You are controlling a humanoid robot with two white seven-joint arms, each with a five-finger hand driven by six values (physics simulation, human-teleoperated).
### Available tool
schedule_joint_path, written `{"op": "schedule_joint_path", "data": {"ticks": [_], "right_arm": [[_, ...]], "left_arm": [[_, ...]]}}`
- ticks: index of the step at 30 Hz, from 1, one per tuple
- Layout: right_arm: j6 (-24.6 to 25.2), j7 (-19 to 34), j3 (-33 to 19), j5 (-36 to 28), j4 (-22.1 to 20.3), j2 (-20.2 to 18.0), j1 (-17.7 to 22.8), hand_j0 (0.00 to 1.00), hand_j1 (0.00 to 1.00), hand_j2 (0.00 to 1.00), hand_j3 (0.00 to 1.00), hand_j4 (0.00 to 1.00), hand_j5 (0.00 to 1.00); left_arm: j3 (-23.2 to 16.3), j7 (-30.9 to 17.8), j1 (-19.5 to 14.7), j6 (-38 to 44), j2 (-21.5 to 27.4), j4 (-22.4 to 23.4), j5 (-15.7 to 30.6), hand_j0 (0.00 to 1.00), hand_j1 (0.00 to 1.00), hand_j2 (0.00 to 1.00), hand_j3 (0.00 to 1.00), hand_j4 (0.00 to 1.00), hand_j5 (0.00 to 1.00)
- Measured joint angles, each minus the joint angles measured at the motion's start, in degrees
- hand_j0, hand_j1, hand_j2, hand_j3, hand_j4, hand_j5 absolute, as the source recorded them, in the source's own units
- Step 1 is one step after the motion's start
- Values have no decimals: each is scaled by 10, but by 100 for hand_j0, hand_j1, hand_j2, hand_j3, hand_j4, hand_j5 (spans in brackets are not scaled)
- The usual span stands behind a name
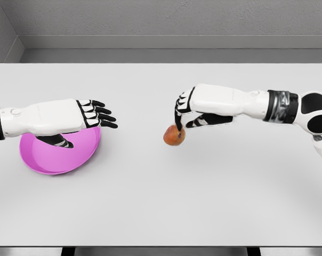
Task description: Put the apple on the plate with both arms
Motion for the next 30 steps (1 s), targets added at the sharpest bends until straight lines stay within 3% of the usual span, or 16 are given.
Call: {"op": "schedule_joint_path", "data": {"ticks": [3, 4, 5, 8, 13, 15, 17, 20, 23, 26, 30], "right_arm": [[0, 0, 21, 5, 65, 43, 0, 36, 36, 36, 36, 36, 36], [-1, 0, 20, 5, 81, 51, 2, 86, 86, 86, 86, 86, 86], [-1, 0, 12, 6, 98, 58, 4, 100, 100, 100, 100, 100, 100], [-1, 0, -29, 6, 134, 69, 20, 100, 100, 100, 100, 100, 100], [-1, 0, -115, 7, 151, 62, 45, 100, 100, 100, 100, 100, 100], [-1, 0, -153, 8, 153, 50, 69, 100, 100, 100, 100, 100, 100], [-1, 0, -202, 8, 154, 44, 90, 100, 100, 100, 100, 100, 100], [0, 0, -256, 7, 159, 28, 100, 100, 100, 100, 100, 100, 100], [0, 0, -276, 6, 173, 22, 100, 100, 100, 100, 100, 100, 100], [0, 0, -283, 7, 180, 19, 102, 100, 100, 100, 100, 100, 100], [0, 0, -285, 11, 184, 17, 102, 100, 100, 100, 100, 100, 100]], "left_arm": [[0, 0, 0, 0, 0, 0, 0, 100, 100, 100, 100, 100, 100], [0, 0, 0, 0, 0, 0, 0, 100, 100, 100, 100, 100, 100], [0, 0, 0, 0, 0, 0, 0, 100, 100, 100, 100, 100, 100], [1, 0, 0, 0, 0, 0, 0, 100, 100, 100, 100, 100, 100], [0, -1, -2, 0, -1, 0, 0, 100, 100, 100, 100, 100, 100], [0, -8, -11, 0, -6, 2, -1, 100, 100, 100, 100, 100, 100], [0, -16, -43, 0, -14, 3, 0, 100, 100, 100, 100, 100, 100], [-10, -21, -59, 0, -22, 2, 1, 100, 100, 100, 100, 100, 100], [-26, -30, -60, 0, -5, 1, -4, 100, 100, 100, 100, 100, 100], [-31, -76, -55, 0, 7, -3, -10, 100, 100, 100, 100, 100, 100], [-27, -151, -47, -1, -30, -5, -12, 100, 100, 100, 100, 100, 100]]}}
